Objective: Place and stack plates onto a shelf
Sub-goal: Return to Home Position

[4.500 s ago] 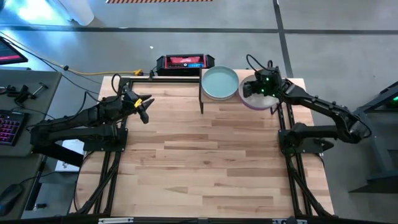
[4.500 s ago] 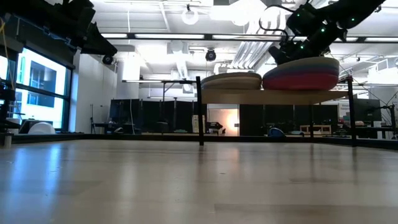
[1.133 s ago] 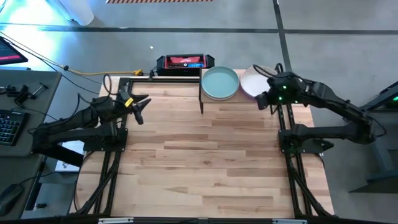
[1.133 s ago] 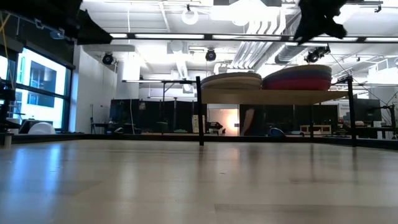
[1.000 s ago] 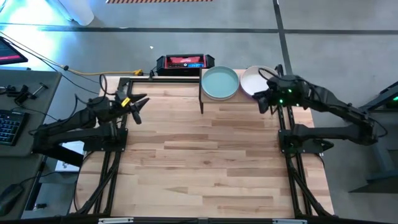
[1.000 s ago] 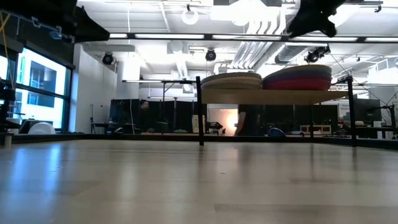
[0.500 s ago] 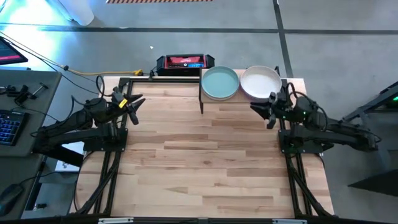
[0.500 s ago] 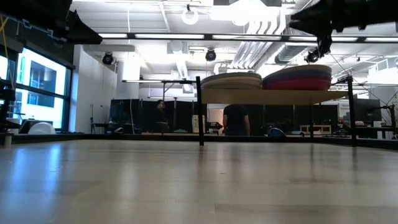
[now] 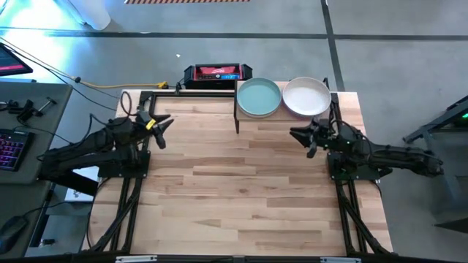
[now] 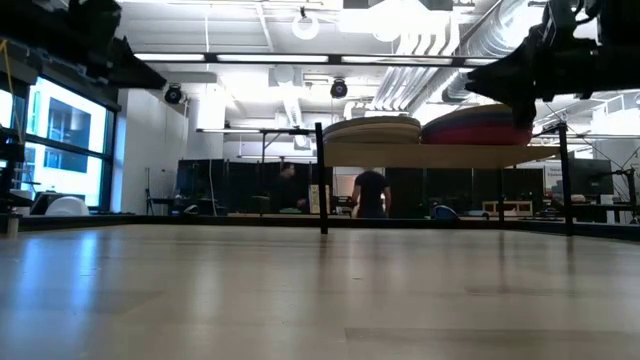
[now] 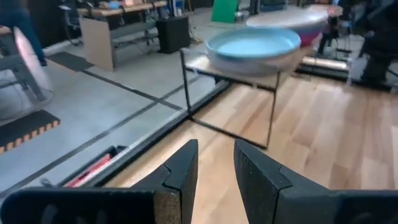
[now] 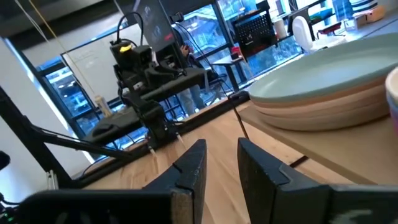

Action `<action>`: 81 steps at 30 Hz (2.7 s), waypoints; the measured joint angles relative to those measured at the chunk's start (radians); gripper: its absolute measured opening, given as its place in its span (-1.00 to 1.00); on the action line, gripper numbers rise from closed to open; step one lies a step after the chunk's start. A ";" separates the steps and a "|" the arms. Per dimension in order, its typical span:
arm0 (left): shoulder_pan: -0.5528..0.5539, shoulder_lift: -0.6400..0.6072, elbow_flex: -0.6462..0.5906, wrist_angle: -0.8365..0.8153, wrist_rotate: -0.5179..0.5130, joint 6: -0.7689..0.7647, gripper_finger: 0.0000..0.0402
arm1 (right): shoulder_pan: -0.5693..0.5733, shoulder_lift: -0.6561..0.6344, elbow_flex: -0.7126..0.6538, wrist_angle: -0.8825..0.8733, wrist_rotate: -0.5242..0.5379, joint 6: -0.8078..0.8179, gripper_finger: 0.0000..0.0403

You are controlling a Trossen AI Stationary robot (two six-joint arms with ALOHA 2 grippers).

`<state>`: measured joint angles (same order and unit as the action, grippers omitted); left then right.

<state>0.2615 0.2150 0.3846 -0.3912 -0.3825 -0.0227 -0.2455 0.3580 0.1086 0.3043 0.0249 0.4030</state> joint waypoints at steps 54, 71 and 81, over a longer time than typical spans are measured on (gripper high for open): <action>0.000 0.001 -0.373 0.404 0.370 0.061 -0.92 | 0.000 0.001 -0.028 -0.327 -0.284 0.146 -0.64; 0.000 0.001 -0.373 0.404 0.371 0.061 -0.92 | 0.000 0.001 -0.028 -0.327 -0.260 0.147 -0.64; -0.003 -0.003 -0.373 0.403 0.371 0.061 -0.92 | 0.000 0.000 -0.028 -0.328 -0.260 0.147 -0.64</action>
<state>0.2588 0.2123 0.0120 0.0122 -0.0116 0.0380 -0.2455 0.3582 0.0807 -0.0235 -0.2348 0.5499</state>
